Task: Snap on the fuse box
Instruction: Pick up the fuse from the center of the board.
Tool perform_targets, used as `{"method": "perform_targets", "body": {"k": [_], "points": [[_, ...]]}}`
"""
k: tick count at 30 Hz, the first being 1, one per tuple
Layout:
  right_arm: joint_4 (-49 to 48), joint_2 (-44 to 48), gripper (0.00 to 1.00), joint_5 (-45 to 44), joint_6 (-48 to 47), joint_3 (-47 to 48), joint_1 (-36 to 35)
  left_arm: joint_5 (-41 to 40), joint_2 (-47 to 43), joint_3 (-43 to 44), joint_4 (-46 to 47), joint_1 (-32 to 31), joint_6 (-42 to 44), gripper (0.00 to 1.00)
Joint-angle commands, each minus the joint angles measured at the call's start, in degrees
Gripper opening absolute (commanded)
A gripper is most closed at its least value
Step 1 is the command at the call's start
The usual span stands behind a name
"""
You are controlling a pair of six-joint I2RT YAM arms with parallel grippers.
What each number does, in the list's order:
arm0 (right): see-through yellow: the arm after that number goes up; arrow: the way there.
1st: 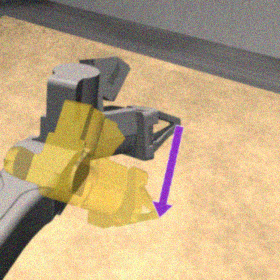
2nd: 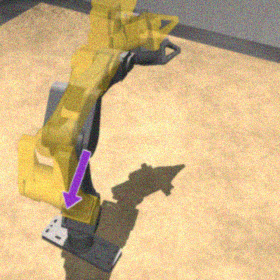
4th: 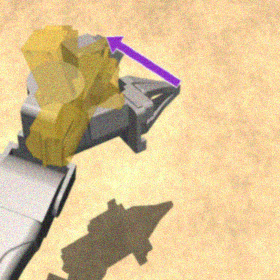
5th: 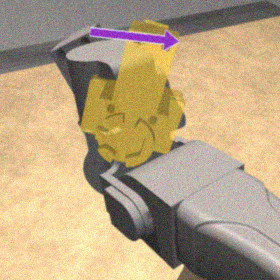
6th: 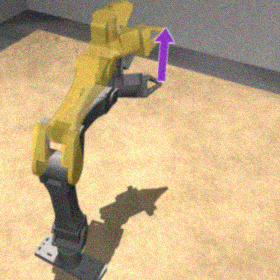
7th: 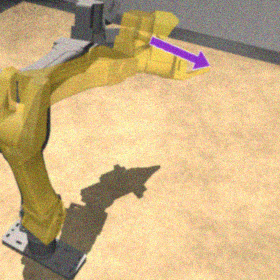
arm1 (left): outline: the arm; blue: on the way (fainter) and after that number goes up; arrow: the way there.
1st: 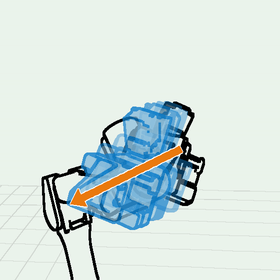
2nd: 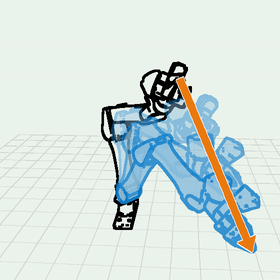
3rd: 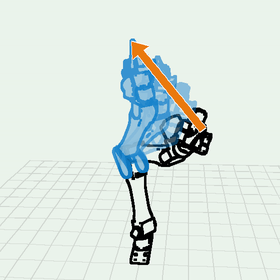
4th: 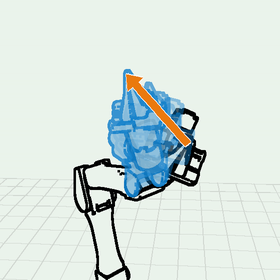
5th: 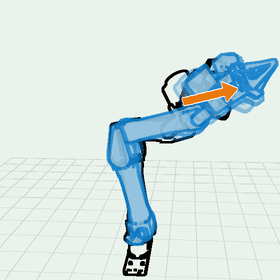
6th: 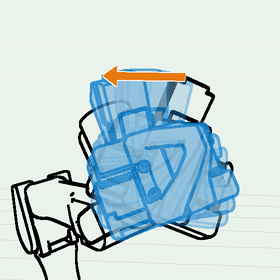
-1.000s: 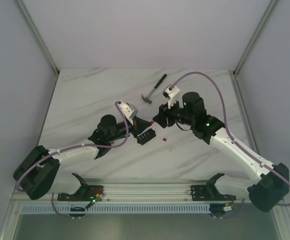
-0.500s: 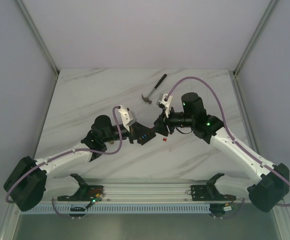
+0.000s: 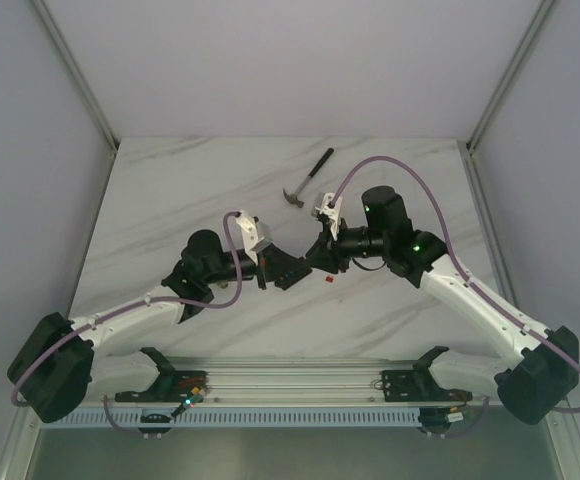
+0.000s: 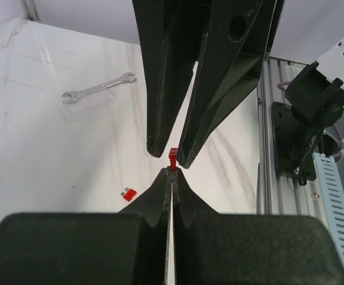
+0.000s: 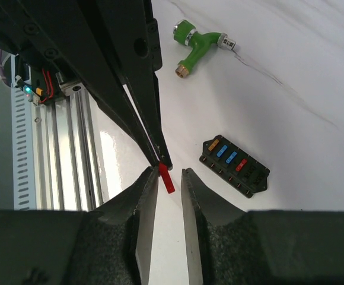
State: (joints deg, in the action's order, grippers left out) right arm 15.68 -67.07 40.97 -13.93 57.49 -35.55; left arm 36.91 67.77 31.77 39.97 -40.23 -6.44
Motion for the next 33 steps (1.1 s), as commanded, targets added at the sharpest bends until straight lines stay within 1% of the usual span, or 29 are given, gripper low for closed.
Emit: {"method": "perform_targets", "body": {"k": [1,2,8,11,13,14,16,18,21,22,24,28,33], "points": [[0.4,0.5,0.27,2.2,-1.4,2.1,0.3,2.4,-0.4,0.3,4.7,0.7,-1.6,0.0],[0.4,0.4,0.26,2.5,-1.6,2.1,0.3,2.5,-0.4,0.0,5.4,0.8,-2.2,0.0],[0.5,0.1,0.1,2.7,-1.8,2.3,0.3,2.9,0.7,0.0,6.7,1.0,-3.5,0.0],[0.6,0.3,0.07,2.5,-1.9,2.3,0.3,2.6,1.2,-0.1,6.7,1.0,-3.6,0.0],[0.5,0.4,0.0,2.5,-1.9,2.3,0.3,2.2,1.5,-0.2,6.6,1.0,-3.6,0.0],[0.5,0.4,0.0,2.3,-1.8,2.4,0.3,1.8,1.7,-0.2,6.5,1.0,-3.5,0.01],[0.5,0.5,0.0,1.8,-1.8,2.4,0.3,1.0,1.9,-0.3,5.9,1.1,-3.5,0.08],[0.5,0.4,0.0,0.2,-1.3,2.4,0.2,-0.8,1.8,-0.9,5.4,1.2,-3.2,0.18],[0.4,-0.3,0.0,-4.3,0.9,2.5,0.3,-6.6,0.5,-3.2,5.0,1.3,-1.8,0.39],[0.5,-0.8,0.0,-6.2,1.8,2.7,0.3,-8.9,0.1,-4.1,4.6,1.4,-1.0,0.44],[0.9,-2.0,0.0,-9.6,3.5,3.2,0.3,-13.8,-0.3,-5.7,3.9,1.4,0.5,0.52],[2.2,-4.4,0.0,-15.6,6.6,4.4,0.2,-21.0,0.8,-7.7,2.4,1.4,2.4,0.61],[2.9,-6.8,0.0,-18.8,8.7,4.7,0.2,-28.8,4.6,-9.5,4.2,1.4,3.9,0.66]]}}
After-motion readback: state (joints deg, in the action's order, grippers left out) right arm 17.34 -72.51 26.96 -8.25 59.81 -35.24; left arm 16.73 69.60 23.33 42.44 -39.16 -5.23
